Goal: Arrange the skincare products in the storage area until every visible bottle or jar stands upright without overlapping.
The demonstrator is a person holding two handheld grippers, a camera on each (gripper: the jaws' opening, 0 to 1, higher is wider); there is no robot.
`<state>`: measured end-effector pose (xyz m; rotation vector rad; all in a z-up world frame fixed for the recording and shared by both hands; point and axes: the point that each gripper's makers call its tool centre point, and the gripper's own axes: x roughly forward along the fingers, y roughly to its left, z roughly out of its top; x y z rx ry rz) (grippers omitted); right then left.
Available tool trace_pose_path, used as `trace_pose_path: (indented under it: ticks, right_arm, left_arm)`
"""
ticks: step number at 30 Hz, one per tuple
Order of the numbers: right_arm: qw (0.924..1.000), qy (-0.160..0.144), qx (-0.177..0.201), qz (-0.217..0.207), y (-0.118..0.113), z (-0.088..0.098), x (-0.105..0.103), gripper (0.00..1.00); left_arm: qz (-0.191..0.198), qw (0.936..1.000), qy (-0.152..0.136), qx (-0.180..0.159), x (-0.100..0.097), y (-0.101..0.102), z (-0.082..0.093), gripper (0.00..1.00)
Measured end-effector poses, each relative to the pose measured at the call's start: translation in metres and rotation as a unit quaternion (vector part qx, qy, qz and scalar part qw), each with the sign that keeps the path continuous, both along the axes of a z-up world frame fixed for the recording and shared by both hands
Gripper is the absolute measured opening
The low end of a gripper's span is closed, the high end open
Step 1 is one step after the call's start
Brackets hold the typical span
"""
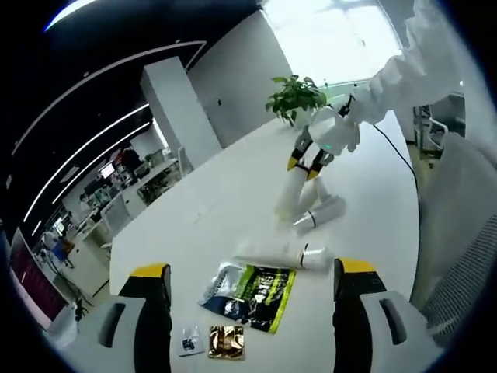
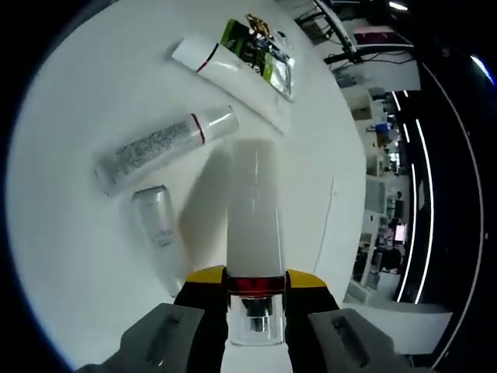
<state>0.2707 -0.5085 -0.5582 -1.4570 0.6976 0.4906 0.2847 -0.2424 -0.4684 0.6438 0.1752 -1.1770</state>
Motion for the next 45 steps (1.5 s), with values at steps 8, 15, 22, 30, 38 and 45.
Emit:
trace_pose_path:
  ticks: [8,15,22,30,38,45]
  right_arm:
    - [0.9992,-0.02,-0.02,0.027,0.016,0.012,-0.006,0.18]
    - [0.9986,-0.028,-0.026,0.037,0.024,0.017,-0.009,0.18]
    - [0.9985,-0.032,-0.023,0.038,0.027,0.018,-0.012,0.18]
    - [0.9985,-0.033,-0.021,0.04,0.031,0.02,-0.014,0.18]
    - [0.9988,-0.031,-0.017,0.035,0.03,0.02,-0.015,0.18]
    - [0.9989,-0.03,-0.013,0.035,0.031,0.02,-0.015,0.18]
  left_arm:
    - [-0.053,0.9967,-0.056,0.022,0.006,-0.051,-0.016,0.65]
    - [-0.079,0.9943,-0.067,0.023,0.016,-0.097,-0.034,0.63]
    - [-0.091,0.9926,-0.08,0.003,0.02,-0.135,-0.04,0.59]
    - [-0.125,0.9888,-0.082,0.008,0.005,-0.168,-0.049,0.5]
    - [-0.147,0.9855,-0.083,0.018,0.001,-0.183,-0.058,0.46]
    - [-0.163,0.983,-0.083,0.018,-0.006,-0.203,-0.067,0.47]
